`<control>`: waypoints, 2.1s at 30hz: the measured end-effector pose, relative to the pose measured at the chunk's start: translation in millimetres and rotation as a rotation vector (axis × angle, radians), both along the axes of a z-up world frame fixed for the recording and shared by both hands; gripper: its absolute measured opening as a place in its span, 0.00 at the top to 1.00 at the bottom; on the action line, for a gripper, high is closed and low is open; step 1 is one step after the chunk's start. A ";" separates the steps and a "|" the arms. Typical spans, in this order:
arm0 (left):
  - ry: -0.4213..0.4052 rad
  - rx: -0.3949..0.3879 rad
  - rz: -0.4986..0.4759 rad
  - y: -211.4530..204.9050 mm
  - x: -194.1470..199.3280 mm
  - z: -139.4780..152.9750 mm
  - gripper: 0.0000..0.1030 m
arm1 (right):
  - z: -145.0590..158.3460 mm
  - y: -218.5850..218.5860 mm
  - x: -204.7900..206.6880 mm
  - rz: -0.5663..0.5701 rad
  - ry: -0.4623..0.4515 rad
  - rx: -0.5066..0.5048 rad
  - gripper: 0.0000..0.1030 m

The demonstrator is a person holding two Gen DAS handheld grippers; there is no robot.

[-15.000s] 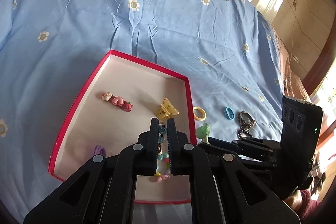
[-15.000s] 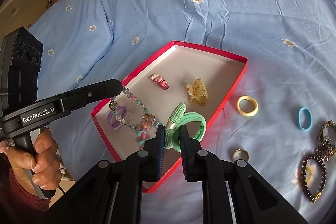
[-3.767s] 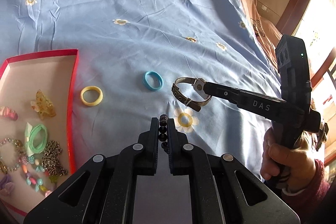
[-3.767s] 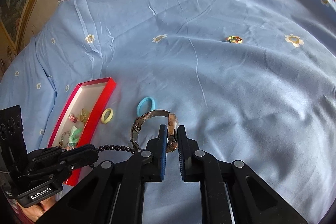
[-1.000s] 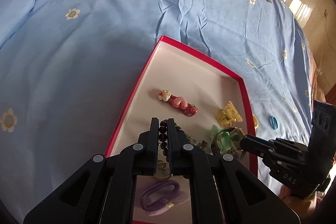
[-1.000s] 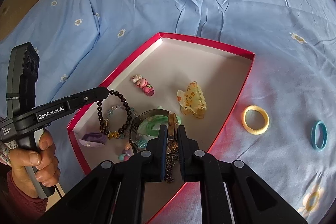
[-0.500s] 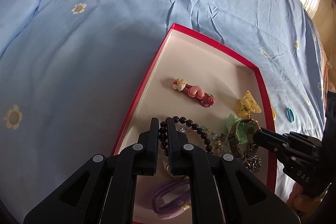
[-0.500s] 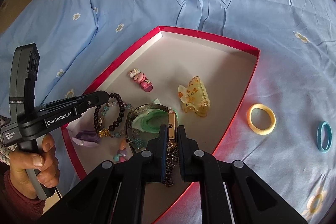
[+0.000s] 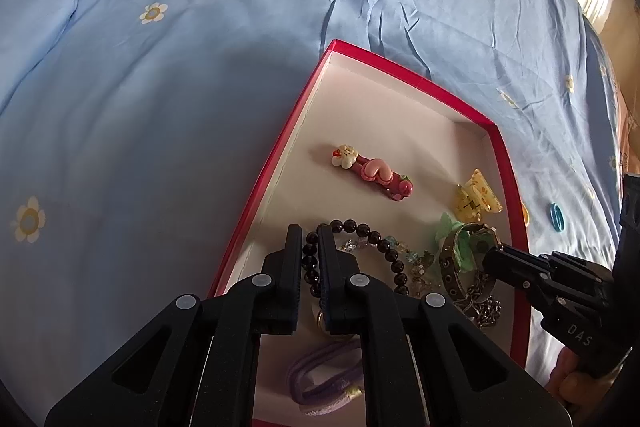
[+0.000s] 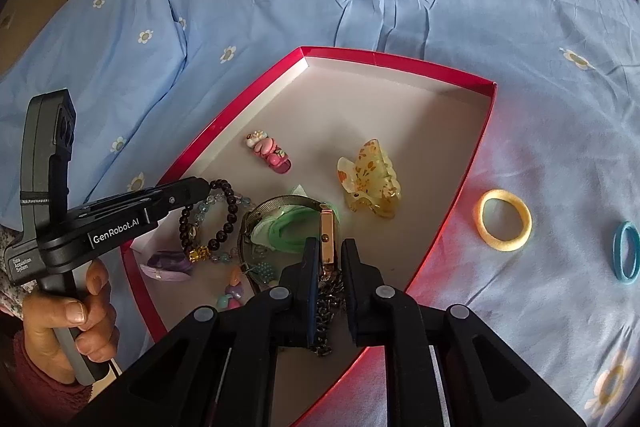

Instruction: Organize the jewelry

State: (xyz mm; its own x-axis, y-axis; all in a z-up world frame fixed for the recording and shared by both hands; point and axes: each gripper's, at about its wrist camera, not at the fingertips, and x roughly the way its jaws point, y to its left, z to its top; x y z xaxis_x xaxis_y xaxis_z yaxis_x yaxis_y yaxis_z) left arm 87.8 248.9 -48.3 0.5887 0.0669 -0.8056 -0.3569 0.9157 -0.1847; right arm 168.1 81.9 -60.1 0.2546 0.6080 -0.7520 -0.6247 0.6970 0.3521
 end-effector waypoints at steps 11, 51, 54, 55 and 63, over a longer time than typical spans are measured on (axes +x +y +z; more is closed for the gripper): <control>0.004 -0.012 -0.002 0.7 -3.4 0.7 0.78 | 2.5 0.4 -2.3 -0.003 0.003 0.018 0.76; -0.172 -0.126 0.095 -22.9 -105.0 34.2 0.14 | 37.2 -57.4 -60.4 -0.056 -0.089 0.253 0.24; -0.181 -0.070 0.096 -30.0 -112.4 39.3 0.09 | 42.1 -63.8 -66.1 -0.059 -0.112 0.258 0.19; -0.183 -0.054 0.098 -32.0 -115.0 40.3 0.08 | 44.1 -64.9 -68.1 -0.060 -0.124 0.256 0.16; -0.185 0.077 0.098 -44.4 -135.1 45.7 0.06 | 54.3 -67.3 -87.1 -0.043 -0.210 0.204 0.10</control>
